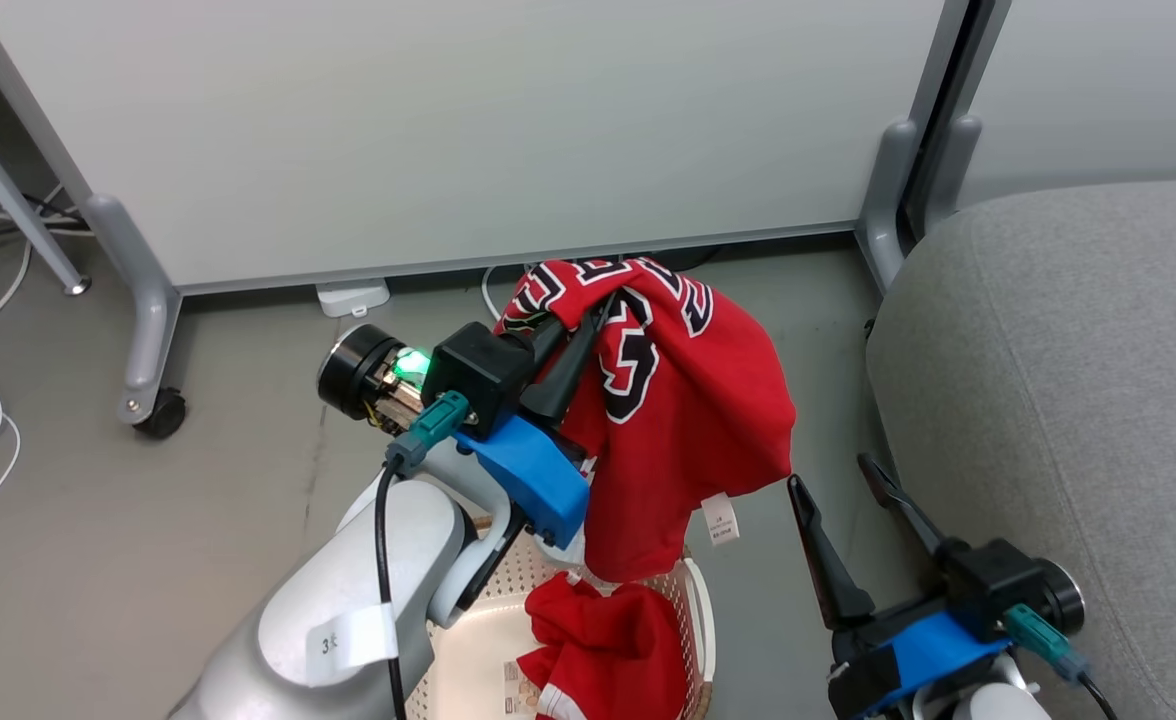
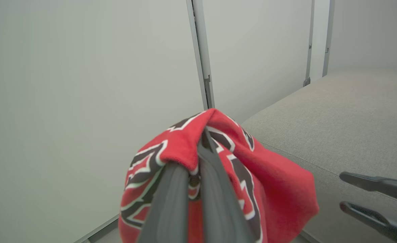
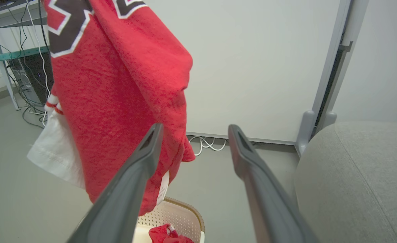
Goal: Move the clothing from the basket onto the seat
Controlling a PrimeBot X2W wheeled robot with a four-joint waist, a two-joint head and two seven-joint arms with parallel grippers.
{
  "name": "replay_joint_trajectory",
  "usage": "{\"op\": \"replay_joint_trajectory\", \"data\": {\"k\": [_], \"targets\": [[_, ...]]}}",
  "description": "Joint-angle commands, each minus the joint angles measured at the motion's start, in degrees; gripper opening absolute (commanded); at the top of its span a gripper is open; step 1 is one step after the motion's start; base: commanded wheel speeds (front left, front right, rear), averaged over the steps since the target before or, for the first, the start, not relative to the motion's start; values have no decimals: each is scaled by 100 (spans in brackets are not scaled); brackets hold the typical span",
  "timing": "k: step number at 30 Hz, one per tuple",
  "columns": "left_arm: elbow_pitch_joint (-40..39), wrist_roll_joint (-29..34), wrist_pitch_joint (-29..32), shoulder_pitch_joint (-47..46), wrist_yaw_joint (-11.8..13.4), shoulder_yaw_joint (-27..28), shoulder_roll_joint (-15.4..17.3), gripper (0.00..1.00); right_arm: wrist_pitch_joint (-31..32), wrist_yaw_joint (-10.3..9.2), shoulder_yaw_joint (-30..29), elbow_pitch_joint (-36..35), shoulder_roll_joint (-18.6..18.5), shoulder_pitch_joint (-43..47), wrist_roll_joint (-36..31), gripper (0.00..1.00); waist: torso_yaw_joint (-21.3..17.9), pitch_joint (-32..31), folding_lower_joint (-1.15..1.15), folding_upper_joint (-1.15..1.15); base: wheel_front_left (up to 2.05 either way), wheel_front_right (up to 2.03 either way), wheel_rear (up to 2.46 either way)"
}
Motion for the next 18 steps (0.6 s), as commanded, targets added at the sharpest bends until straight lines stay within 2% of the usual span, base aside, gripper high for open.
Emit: {"op": "replay_joint_trajectory", "data": {"k": [1,11,18], "targets": [[-98,37,29,5,36,-29,26,0,-19,1,115,68,-67,-179,-24,100,47,87,0,0,0,0,0],[-374,110,126,-185,37,-165,-43,0,-19,1,713,965,-324,-1088,-42,100,226,334,0,0,0,0,0],[-416,125,112,-276,-27,-280,-138,0,-13,1,1187,1499,-366,-1735,164,100,346,464,0,0,0,0,0]]}}
